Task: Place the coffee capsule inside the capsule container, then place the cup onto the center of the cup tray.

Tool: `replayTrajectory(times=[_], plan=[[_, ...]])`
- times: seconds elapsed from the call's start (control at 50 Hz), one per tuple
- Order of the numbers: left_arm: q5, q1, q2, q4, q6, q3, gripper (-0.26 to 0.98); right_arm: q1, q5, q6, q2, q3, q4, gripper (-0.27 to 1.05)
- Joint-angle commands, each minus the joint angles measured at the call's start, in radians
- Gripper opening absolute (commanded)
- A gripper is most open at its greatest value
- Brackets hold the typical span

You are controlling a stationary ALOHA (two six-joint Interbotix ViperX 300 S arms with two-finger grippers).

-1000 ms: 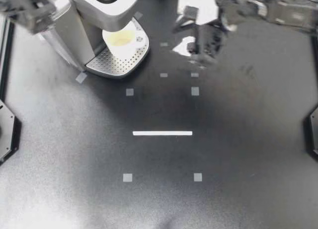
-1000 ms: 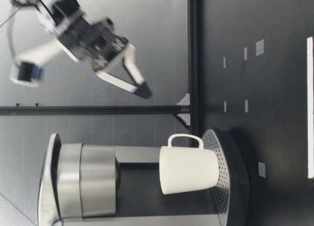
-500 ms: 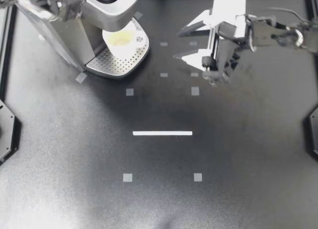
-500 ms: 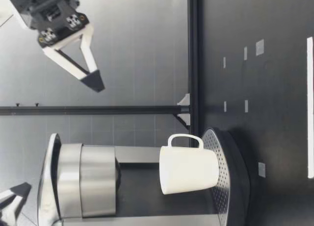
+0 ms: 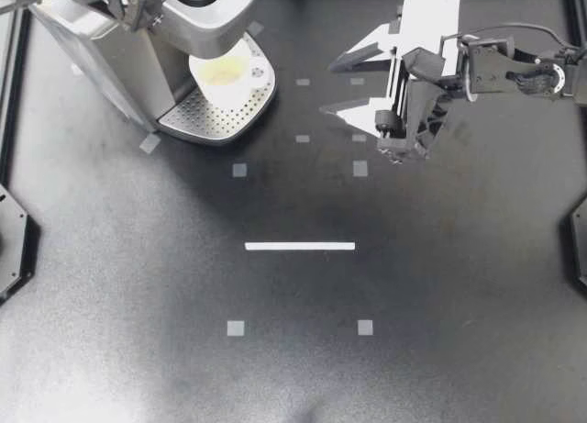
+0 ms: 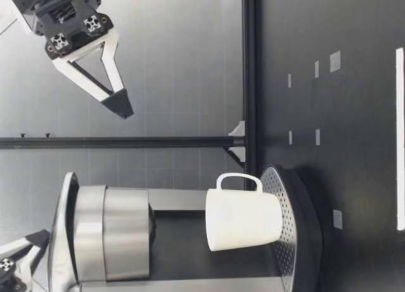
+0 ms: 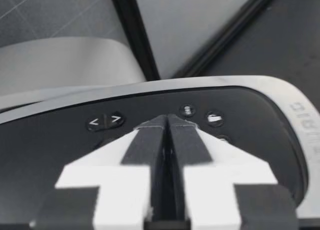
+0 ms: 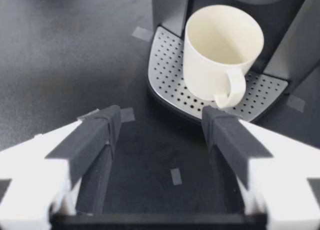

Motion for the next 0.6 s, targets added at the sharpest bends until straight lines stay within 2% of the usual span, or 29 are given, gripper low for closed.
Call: replayTrajectory(times=[0.0, 0.58], plan=[[0.0, 0.011, -0.005, 0.005, 0.002, -0.031, 0.11, 0.003, -0.003, 0.002, -0.017, -0.008, 0.003, 0.62], [0.092, 0.011, 0.044, -0.017, 0.017, -0.028, 0.11, 0.009, -0.011, 0.0, -0.012, -0.003, 0.003, 0.62]])
